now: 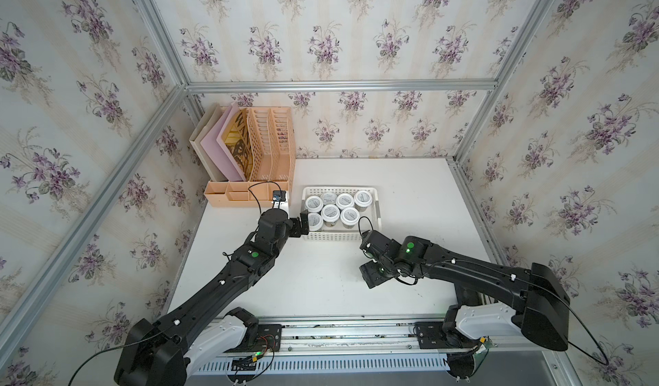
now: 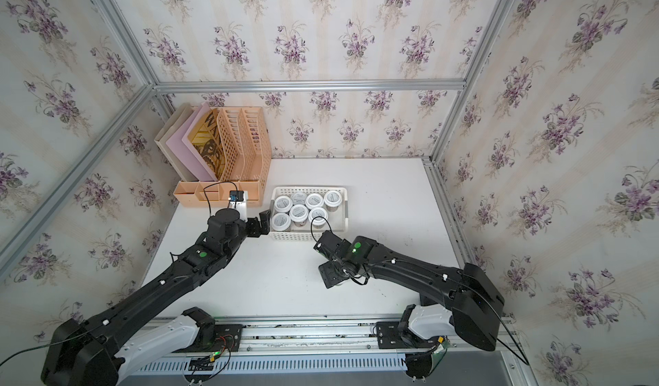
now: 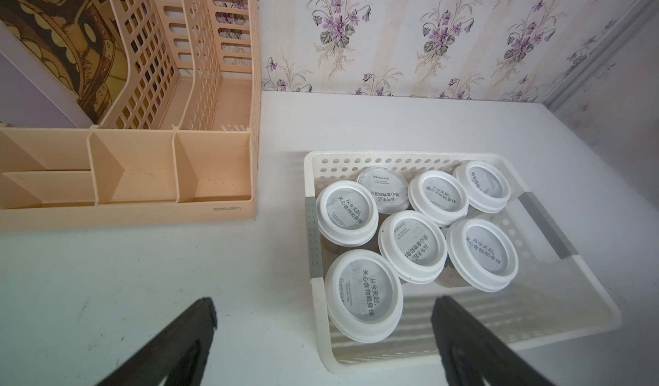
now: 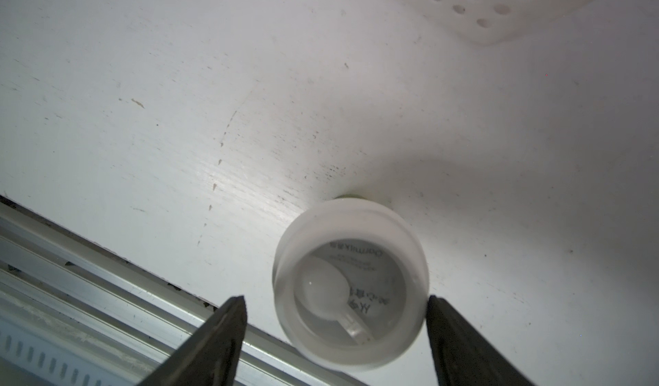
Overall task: Put the yogurt in the basket
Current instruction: Pick up the yogurt from the center of the board.
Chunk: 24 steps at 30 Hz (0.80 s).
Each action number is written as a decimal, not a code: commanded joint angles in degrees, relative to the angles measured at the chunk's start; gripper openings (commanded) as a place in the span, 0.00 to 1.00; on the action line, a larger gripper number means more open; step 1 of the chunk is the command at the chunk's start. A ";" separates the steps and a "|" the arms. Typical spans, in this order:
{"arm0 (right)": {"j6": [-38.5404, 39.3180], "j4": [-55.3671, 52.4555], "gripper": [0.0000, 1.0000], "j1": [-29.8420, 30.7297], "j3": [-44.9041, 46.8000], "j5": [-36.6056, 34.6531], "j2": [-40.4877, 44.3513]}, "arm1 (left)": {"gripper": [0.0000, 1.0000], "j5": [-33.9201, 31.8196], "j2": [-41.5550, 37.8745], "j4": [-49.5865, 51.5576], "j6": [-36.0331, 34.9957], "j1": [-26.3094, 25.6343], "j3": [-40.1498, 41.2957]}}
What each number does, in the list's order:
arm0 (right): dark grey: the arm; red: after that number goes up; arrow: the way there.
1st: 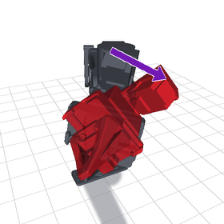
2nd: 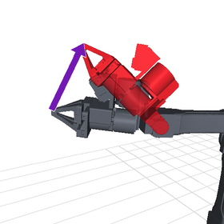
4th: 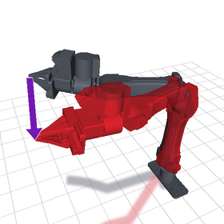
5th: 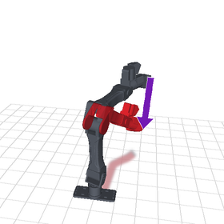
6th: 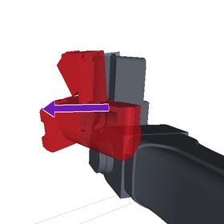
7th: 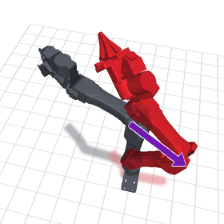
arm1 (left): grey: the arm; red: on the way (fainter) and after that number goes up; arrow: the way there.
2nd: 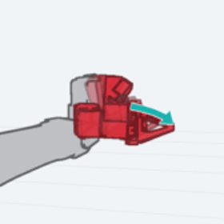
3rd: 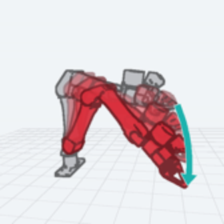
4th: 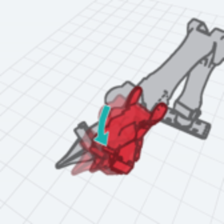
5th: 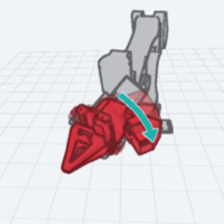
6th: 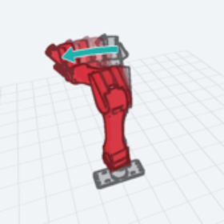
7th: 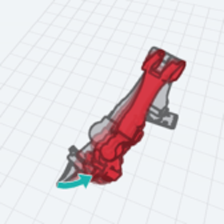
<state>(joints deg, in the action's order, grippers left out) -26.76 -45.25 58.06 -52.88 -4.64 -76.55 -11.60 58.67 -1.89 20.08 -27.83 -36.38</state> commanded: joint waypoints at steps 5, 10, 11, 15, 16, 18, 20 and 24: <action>0.05 0.16 0.83 -0.04 0.32 -0.26 -0.09 | 0.98 0.26 -0.14 -0.77 0.21 -0.03 -0.36; -0.05 0.51 0.81 -0.08 0.97 -0.31 -0.06 | 0.98 0.30 -0.23 -0.75 0.19 -0.03 -0.36; -0.20 0.63 0.81 -0.06 1.07 -0.26 -0.09 | 0.98 0.31 -0.18 -0.75 0.29 0.06 -0.28; -0.30 1.22 0.80 -0.08 1.46 -0.18 -0.25 | 0.98 0.32 -0.31 -0.75 0.32 -0.02 -0.27; -0.29 1.22 0.79 -0.08 1.42 -0.27 -0.39 | 0.98 0.27 -0.40 -0.75 0.27 0.05 -0.27; -0.35 1.24 0.79 -0.06 1.46 -0.29 -0.48 | 0.99 0.31 -0.40 -0.77 0.24 -0.03 -0.23; -0.39 1.41 0.78 -0.03 1.38 -0.31 -0.57 | 0.99 0.26 -0.45 -0.77 0.24 0.02 -0.18; -0.28 1.33 0.78 -0.08 1.25 -0.76 -0.53 | 0.99 0.35 -0.40 -0.74 0.25 -0.03 -0.18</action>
<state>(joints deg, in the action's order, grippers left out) -26.85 -44.25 58.00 -51.42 -4.89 -76.97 -11.60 58.37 -1.89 20.08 -27.83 -36.38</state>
